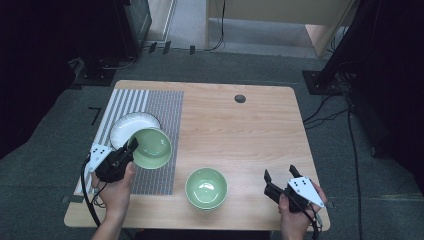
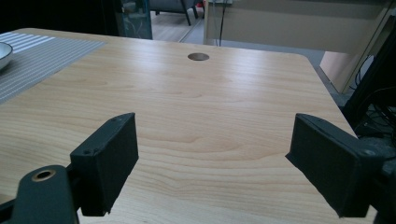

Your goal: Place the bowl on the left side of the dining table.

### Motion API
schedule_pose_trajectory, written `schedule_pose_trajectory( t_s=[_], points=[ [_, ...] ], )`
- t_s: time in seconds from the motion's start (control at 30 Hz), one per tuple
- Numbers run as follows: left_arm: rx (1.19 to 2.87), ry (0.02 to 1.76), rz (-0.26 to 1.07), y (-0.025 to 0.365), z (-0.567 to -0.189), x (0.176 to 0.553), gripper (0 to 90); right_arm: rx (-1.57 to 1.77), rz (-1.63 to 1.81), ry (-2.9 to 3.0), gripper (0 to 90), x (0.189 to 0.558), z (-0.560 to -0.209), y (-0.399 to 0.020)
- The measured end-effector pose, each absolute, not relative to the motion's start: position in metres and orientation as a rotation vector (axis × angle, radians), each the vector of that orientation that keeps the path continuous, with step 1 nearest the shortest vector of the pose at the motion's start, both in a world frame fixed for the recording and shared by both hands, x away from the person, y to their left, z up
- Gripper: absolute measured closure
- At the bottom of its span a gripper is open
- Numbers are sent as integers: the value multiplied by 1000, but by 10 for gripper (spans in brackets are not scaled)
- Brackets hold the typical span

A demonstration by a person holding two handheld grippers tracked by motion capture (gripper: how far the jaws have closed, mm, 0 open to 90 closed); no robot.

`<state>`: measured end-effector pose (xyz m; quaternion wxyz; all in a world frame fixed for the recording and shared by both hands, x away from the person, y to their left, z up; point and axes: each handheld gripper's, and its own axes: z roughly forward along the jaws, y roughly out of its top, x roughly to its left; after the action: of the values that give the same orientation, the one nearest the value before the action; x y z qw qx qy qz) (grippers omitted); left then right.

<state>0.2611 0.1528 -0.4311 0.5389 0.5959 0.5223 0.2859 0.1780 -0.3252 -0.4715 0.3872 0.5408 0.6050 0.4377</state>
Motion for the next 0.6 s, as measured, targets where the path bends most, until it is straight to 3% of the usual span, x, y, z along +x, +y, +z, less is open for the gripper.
schedule_pose_trajectory(
  t_s=[0.6],
  points=[
    [1388, 1282, 692, 170, -433, 274, 832, 1413, 1027, 1560, 153, 170, -490, -360]
  ],
)
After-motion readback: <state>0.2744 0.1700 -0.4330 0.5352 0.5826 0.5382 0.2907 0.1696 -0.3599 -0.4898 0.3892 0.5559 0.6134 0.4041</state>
